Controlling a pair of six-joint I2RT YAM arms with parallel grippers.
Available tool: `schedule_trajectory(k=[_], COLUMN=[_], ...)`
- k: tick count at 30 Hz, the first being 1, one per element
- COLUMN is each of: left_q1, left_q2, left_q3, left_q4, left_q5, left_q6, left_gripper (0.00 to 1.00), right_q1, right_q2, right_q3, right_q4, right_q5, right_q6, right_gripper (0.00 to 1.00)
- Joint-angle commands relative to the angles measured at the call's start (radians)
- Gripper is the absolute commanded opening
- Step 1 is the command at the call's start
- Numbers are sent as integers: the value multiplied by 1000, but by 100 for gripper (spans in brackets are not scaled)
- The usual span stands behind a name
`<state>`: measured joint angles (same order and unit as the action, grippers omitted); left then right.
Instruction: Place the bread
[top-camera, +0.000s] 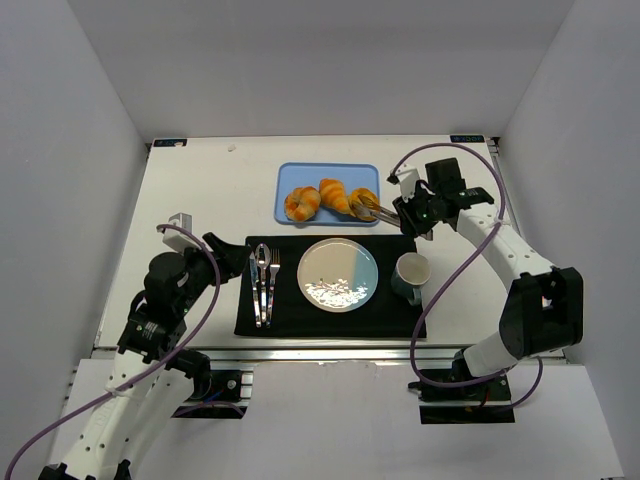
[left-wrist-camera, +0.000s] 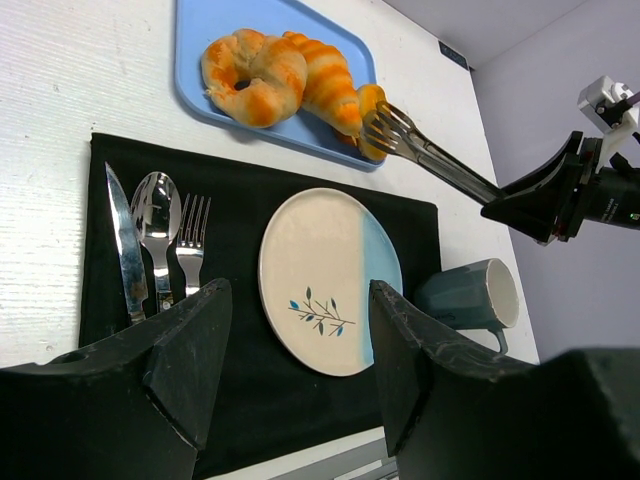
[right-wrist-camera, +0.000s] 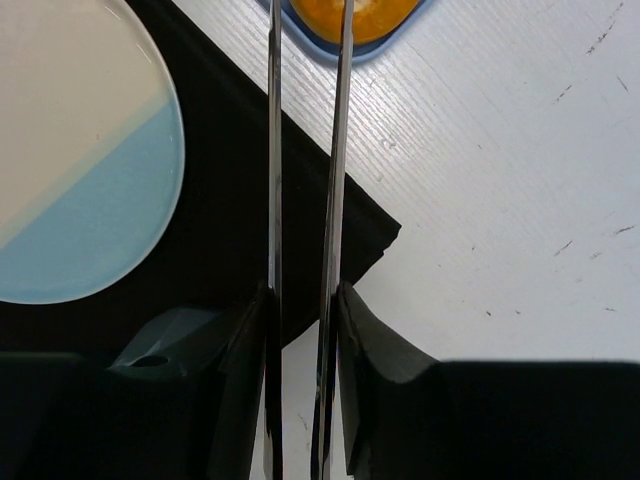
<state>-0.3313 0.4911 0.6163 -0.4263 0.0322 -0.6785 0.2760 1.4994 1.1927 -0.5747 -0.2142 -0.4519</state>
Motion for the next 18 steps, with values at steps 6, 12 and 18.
schedule_trajectory(k=[6,12,18], left_q1=[0,0,0], left_q2=[14,26,30], left_q3=[28,26,28], left_q4=[17,29,31], left_q5=[-14,-8,2], left_q6=[0,2,5], left_gripper=[67,67,67], right_q1=[3,6,75], right_q2=[-137,-309,-335], right_q3=[50,-13,-30], right_q4=[26,-30,-253], right_q5=[-8,-213,-329], right_q6=[-11,-114,-313], right_gripper=[9,5,4])
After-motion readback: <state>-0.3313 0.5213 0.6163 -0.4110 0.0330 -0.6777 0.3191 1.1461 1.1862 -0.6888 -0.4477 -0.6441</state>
